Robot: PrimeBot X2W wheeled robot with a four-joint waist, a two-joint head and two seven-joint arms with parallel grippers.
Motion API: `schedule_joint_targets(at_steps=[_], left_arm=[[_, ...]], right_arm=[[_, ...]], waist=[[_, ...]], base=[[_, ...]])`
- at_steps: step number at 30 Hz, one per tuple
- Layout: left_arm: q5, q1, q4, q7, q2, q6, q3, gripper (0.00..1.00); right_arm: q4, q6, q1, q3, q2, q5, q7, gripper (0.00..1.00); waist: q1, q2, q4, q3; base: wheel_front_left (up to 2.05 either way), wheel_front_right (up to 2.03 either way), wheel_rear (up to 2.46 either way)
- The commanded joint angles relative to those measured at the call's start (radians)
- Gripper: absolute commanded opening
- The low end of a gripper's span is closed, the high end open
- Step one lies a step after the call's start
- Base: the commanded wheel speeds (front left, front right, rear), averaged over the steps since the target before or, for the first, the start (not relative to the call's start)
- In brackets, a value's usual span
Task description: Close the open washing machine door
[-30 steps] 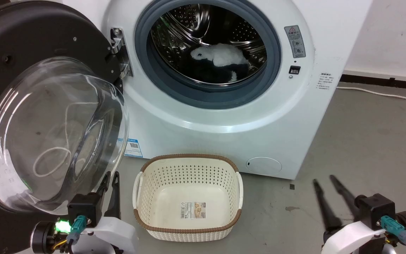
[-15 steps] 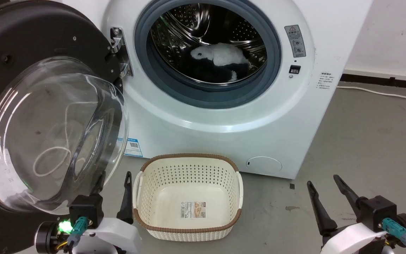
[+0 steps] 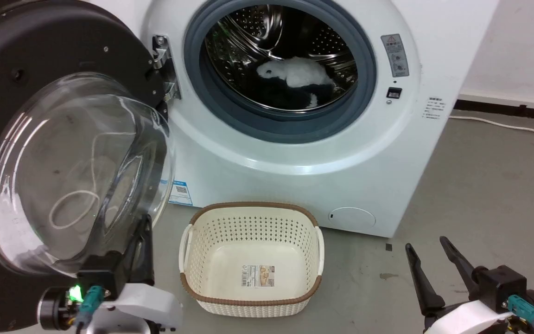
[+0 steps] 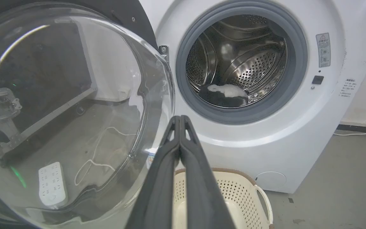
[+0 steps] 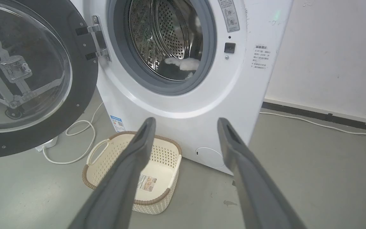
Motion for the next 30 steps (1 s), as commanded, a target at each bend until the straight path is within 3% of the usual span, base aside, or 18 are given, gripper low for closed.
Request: schedule_joint_targets(at_steps=[1,12,23,30], left_arm=[[-0.012,0.000,-0.019,-0.011,0.000,-0.003,0.006,0.00],[-0.052,-0.043,-0.147,-0.034,0.000,0.016,0.106,0.00],[-0.097,-0.093,-0.218,-0.057,0.000,0.019,0.341,0.00],[-0.128,-0.101,-0.166,-0.071,0.000,0.007,0.466,0.00]], right_arm=[[0.006,0.000,0.016,0.001,0.000,0.012,-0.012,1.00],[0.022,0.000,0.030,-0.004,0.000,0.040,-0.034,1.00],[0.046,0.000,0.044,-0.012,0.000,0.065,-0.057,1.00],[0.056,0.000,0.046,-0.018,0.000,0.078,-0.072,1.00]], waist=[[0.0000,0.0000,0.006,-0.001],[0.0000,0.0000,0.066,-0.004],[0.0000,0.0000,0.149,-0.006],[0.0000,0.0000,0.200,0.004]], base=[[0.00,0.00,0.00],[0.00,0.00,0.00],[0.00,0.00,0.00],[0.00,0.00,0.00]])
